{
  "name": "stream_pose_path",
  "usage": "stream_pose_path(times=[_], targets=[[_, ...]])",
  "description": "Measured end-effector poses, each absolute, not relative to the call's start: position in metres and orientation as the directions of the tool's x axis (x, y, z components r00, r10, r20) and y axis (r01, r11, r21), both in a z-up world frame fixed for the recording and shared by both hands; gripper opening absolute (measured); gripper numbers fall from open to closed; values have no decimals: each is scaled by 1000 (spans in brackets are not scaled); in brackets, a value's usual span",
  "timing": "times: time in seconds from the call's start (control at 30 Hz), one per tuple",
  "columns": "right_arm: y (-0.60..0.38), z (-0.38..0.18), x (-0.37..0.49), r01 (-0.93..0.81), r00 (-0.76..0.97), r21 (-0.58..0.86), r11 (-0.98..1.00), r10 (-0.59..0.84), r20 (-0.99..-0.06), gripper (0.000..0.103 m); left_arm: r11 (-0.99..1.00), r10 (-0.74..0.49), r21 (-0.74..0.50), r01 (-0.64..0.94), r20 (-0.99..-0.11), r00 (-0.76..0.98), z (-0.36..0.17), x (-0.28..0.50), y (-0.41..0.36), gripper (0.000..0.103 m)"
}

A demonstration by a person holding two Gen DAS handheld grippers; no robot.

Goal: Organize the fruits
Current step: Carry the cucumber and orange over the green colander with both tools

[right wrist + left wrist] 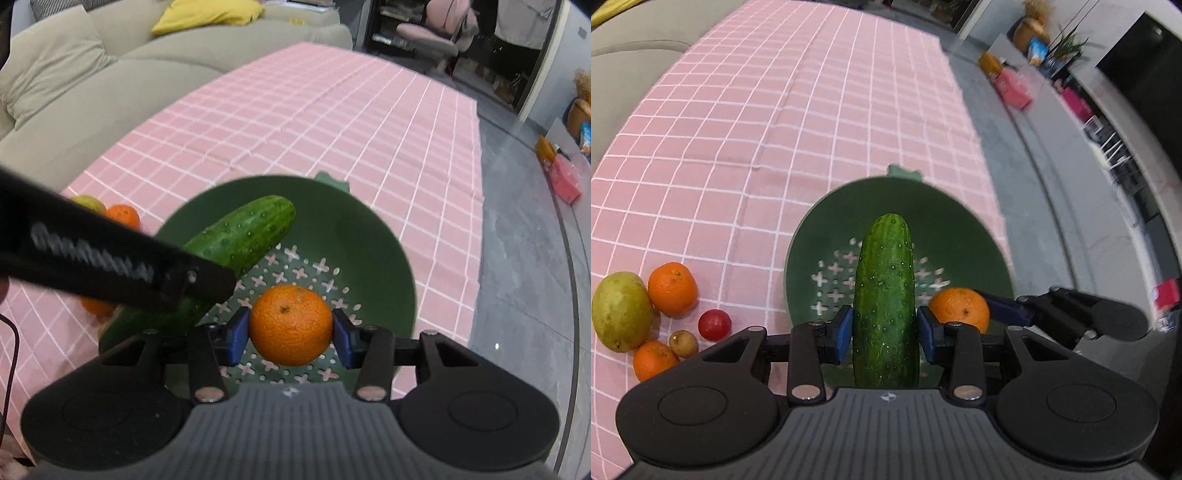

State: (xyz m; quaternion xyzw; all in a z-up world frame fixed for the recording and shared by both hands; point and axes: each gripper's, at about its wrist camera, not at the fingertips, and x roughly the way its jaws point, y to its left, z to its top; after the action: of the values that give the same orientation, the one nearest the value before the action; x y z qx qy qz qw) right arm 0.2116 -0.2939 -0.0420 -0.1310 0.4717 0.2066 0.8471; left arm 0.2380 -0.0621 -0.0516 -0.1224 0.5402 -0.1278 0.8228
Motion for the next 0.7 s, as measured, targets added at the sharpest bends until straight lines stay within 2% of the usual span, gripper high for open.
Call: stream_pose_path(times=[0.23,0.6,0.7], targets=[[-279,-58,218,-546,408,-48,837,215,-887,44,958,-287,-275,85,-894,343,-68,242,-67,42],[-273,-72,221,-555,341,-28,831,197,-919,45,951,-307,-303,69,-885,349,-70,242,-61,42],[-275,-74,221,-545,332,-26,838,188,-924,45,948,-314,-311,68,-885,344,-70,241,-60,47]])
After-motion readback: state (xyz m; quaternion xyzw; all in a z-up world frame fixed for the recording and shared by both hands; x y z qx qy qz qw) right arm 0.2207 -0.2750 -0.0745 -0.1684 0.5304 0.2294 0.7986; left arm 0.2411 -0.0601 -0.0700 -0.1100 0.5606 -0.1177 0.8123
